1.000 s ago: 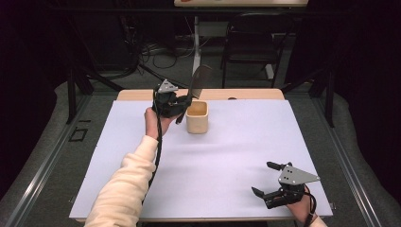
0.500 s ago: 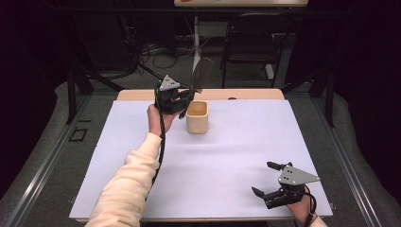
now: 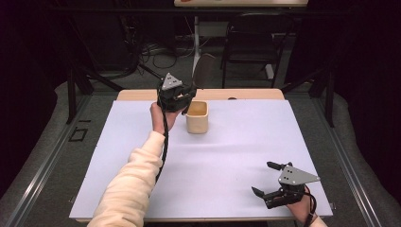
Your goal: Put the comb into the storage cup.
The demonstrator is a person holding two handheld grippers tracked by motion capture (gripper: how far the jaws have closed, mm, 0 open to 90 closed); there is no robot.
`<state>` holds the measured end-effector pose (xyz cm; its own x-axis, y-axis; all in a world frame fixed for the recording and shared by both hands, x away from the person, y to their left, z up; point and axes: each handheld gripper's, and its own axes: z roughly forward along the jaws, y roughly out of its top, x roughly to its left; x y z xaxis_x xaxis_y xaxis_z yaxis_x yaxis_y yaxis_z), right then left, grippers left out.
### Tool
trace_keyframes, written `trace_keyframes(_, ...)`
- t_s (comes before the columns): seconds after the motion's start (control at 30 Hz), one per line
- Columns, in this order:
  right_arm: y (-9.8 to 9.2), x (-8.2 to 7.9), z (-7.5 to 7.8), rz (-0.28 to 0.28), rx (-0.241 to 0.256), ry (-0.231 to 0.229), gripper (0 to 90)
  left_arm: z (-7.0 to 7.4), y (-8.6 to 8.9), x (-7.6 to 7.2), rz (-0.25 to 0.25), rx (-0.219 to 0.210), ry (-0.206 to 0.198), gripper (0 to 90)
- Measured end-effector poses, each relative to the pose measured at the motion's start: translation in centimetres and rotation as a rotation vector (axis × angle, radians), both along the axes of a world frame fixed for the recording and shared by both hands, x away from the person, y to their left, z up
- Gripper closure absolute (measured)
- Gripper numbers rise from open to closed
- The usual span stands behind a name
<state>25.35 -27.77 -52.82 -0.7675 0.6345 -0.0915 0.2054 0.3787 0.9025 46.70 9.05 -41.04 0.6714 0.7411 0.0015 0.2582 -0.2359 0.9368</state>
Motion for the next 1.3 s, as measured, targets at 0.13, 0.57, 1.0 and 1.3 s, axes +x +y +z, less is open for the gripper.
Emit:
trace_keyframes(0.13,0.0,0.0,0.0,0.001,-0.001,-0.001,0.0,-0.1,-0.1,0.1,0.003,-0.005,-0.013,72.2)
trace_keyframes(0.57,0.0,0.0,0.0,0.001,-0.003,-0.001,0.0,-0.3,-0.6,0.5,0.016,-0.033,-0.041,72.1)
trace_keyframes(1.0,0.1,0.0,0.0,0.003,0.002,0.001,0.0,-0.8,-1.4,1.4,-0.005,-0.056,-0.039,72.2)
trace_keyframes(1.3,0.0,0.0,0.0,0.003,0.001,0.004,0.0,-1.5,-1.6,2.0,-0.007,-0.059,-0.032,72.2)
